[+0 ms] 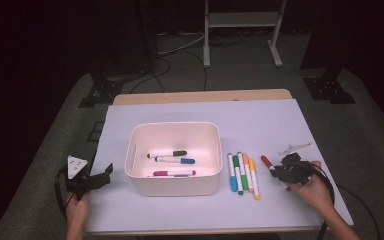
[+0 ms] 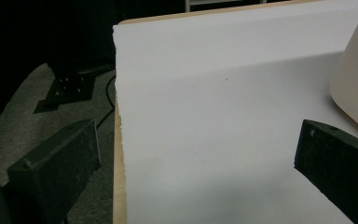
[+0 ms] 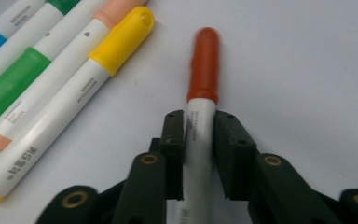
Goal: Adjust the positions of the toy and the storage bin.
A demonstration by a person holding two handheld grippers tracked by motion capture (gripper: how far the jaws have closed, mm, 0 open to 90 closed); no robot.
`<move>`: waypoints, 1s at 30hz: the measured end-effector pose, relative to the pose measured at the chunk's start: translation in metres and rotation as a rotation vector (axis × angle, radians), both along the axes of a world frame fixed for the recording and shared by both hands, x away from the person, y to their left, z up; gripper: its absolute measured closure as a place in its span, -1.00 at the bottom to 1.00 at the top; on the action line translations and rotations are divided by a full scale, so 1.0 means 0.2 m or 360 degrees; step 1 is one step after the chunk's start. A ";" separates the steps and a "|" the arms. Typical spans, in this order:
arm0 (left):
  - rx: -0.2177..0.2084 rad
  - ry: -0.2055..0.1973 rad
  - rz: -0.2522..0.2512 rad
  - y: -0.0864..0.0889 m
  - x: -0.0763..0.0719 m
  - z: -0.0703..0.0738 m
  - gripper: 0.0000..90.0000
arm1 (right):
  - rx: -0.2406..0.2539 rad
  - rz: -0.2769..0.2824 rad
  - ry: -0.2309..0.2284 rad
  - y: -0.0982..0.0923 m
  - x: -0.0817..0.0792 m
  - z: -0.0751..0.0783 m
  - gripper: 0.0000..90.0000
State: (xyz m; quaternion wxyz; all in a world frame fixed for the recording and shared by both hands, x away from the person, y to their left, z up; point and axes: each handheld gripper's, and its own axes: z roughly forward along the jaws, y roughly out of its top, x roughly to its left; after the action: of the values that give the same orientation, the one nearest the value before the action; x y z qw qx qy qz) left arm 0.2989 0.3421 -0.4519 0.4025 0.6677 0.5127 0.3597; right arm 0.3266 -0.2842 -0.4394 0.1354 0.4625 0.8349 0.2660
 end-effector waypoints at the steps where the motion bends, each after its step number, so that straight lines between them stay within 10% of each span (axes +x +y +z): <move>1: 0.0000 0.0000 0.0000 0.00 0.00 0.00 -1.00 | 0.0005 -0.0002 0.0004 0.00 0.00 0.00 0.66; 13: 0.0004 0.0001 -0.0002 0.00 0.00 0.00 -1.00 | 0.0125 0.0011 0.0064 -0.01 -0.02 0.05 0.68; 30: -0.0002 0.0003 -0.0003 0.00 0.00 0.00 -1.00 | 0.0358 0.0179 0.0027 0.07 -0.07 0.31 0.68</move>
State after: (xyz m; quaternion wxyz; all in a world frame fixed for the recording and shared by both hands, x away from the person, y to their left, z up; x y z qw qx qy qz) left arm 0.2995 0.3423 -0.4520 0.4027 0.6683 0.5127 0.3582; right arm 0.3133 -0.2693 -0.3772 0.0606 0.4295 0.8255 0.3612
